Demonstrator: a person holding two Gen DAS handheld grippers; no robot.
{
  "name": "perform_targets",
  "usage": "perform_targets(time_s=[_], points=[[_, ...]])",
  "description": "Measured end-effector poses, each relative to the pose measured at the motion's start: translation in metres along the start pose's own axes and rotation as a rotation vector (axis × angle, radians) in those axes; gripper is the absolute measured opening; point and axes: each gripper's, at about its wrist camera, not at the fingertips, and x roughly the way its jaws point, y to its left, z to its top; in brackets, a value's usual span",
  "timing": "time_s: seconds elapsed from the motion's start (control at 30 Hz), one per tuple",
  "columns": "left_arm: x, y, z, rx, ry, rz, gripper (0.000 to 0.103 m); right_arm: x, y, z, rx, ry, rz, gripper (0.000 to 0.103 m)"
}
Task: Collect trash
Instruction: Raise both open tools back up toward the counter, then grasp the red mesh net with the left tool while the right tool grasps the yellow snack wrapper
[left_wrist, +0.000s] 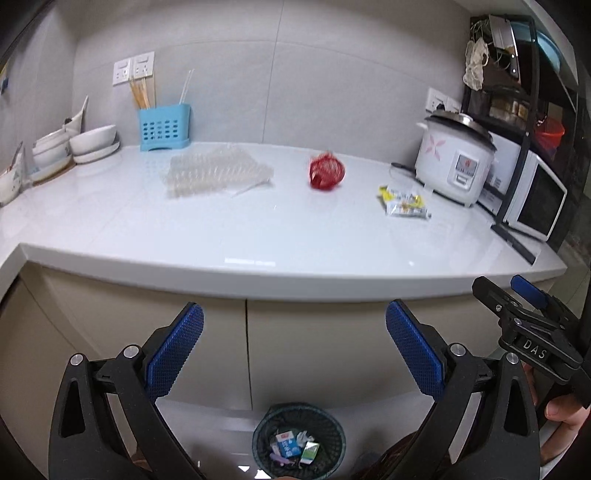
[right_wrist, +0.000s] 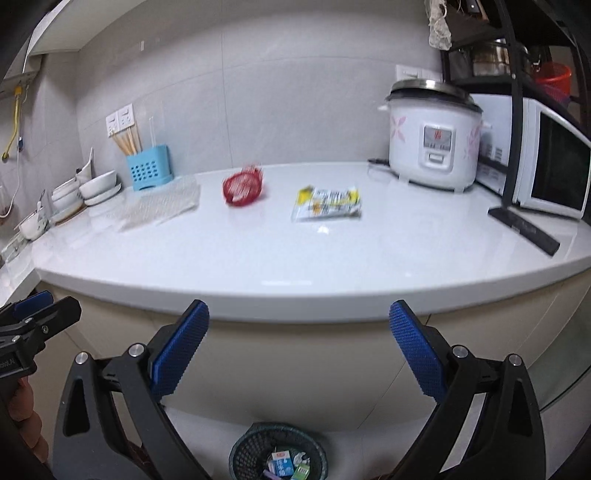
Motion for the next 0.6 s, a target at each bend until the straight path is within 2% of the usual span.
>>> perform_targets(time_s=[0.13, 0.27, 0.43, 0.6], points=[[0.014, -0.013, 0.037, 0.028, -0.019, 0.009, 0.097, 0.014, -0.013, 0.038, 0.014, 0.005, -0.012, 0.094], [0.04, -0.022, 0.074, 0.023, -0.009, 0.003, 0.097, 0.049, -0.034, 0.068, 0.064, 0.074, -0.027, 0.094], [0.085, -0.036, 0.117, 0.049, 0.004, 0.018, 0.097, 0.103, -0.061, 0.097, 0.108, 0.167, -0.029, 0.094], [0.142, -0.05, 0.156, 0.046, 0.048, 0.026, 0.097, 0.146, -0.083, 0.118, 0.115, 0.209, -0.054, 0.094]])
